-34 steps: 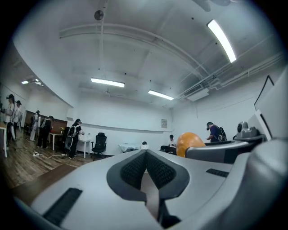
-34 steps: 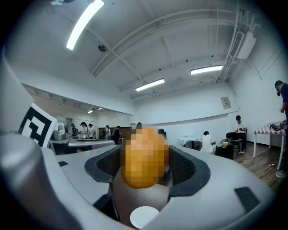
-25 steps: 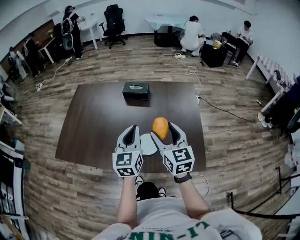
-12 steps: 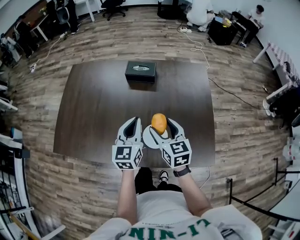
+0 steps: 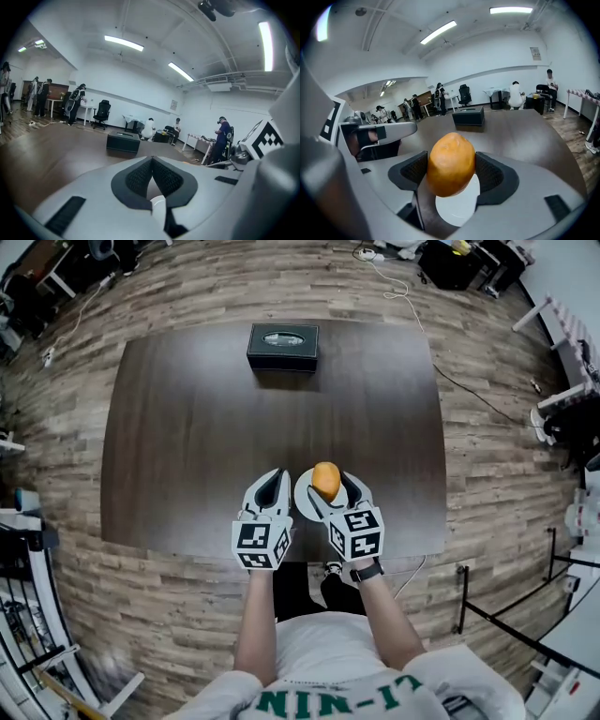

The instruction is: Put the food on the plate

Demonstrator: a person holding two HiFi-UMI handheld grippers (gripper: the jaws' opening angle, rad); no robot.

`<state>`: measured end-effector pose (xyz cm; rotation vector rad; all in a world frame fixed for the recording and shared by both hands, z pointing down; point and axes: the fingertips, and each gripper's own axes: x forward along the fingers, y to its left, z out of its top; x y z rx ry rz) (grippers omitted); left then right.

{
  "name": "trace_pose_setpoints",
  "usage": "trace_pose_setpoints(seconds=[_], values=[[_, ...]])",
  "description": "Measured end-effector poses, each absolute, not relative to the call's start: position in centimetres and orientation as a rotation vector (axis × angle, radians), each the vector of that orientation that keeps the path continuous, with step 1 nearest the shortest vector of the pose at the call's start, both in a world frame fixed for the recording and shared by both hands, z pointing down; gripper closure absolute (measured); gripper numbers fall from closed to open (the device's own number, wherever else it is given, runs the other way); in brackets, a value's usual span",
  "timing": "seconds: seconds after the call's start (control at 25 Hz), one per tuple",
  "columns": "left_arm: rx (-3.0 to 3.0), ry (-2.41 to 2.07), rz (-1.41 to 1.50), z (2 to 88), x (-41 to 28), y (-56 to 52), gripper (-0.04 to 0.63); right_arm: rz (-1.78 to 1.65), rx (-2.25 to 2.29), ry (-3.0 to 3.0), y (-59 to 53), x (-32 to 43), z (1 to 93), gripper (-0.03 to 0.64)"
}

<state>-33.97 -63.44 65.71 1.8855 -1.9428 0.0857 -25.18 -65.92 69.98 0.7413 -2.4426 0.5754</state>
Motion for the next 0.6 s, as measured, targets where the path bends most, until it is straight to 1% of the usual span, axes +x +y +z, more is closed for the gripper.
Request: trace_pose_setpoints(seconds=[0.36, 0.6], values=[[1.859, -1.835, 0.117, 72.3, -34.8, -64.4, 0.583, 0.642, 0.766, -2.283, -65.9, -25.7, 78.6, 0.288], [1.84, -1.77, 0.128, 75.2, -34.6, -64.5, 0.583, 0.636, 0.782, -2.181, -65.3, -25.3, 82.6, 0.287]])
